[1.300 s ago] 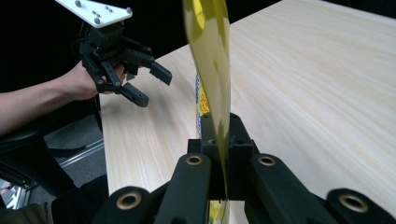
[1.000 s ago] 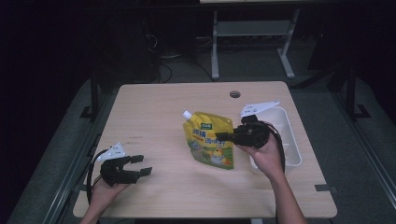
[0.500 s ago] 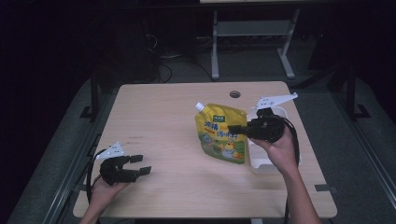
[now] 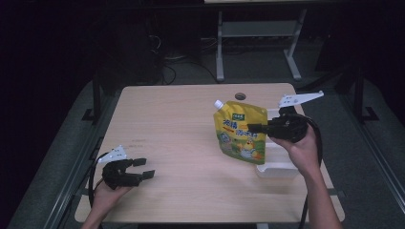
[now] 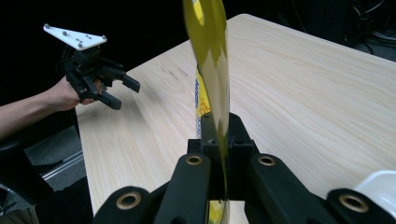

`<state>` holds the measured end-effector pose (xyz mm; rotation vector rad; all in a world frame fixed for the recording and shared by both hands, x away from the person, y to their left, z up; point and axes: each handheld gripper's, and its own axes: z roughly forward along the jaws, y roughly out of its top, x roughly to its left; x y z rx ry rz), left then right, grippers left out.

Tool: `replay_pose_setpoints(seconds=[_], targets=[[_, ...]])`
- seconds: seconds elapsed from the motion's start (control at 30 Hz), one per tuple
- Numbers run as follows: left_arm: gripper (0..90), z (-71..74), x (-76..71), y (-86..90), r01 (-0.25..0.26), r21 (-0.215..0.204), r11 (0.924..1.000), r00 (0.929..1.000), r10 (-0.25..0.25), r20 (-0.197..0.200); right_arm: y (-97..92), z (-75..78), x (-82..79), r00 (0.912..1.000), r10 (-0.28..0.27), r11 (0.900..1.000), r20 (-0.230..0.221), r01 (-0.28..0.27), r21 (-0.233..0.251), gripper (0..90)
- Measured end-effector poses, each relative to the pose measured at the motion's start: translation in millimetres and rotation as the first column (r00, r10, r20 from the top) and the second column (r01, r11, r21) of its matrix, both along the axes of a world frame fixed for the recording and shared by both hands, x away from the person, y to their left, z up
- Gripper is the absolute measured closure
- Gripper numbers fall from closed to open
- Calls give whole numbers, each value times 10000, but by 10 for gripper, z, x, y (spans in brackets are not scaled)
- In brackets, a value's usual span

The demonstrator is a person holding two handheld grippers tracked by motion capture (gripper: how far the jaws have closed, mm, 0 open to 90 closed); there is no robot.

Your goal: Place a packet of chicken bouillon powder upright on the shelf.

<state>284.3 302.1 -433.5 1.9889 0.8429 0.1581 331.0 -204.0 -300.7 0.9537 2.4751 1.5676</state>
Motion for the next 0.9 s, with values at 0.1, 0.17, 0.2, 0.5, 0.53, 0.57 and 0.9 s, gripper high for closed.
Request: replay_pose_setpoints(seconds=[0.1, 0.17, 0.2, 0.5, 0.53, 0.57, 0.9], targets=[[312, 0, 4, 11, -16, 13, 10000, 10000, 16, 4, -101, -4, -9, 9998, -207, 9998, -19, 207, -2, 889], [312, -1, 5, 12, -24, 10, 10000, 10000, 24, -4, -126, -4, -12, 9997, -258, 9997, -12, 258, -11, 889], [312, -2, 6, 15, -37, 3, 10000, 10000, 37, 9, -178, 1, -19, 9993, -364, 9993, -17, 364, -12, 889], [310, -11, 9, 18, -72, 23, 10000, 10000, 72, -10, -344, 42, -14, 9976, -698, 9975, 43, 698, -93, 890], [310, -15, 10, 19, -85, 20, 10000, 10000, 86, -27, -390, 46, -10, 9970, -776, 9970, 69, 777, -77, 889], [310, -15, 10, 19, -85, 20, 10000, 10000, 86, -27, -390, 46, -10, 9970, -776, 9970, 69, 777, -77, 889], [308, -35, 22, 39, -176, 9, 9998, 9998, 176, -93, -690, 39, -62, 9901, -1402, 9901, 114, 1403, -86, 890]])
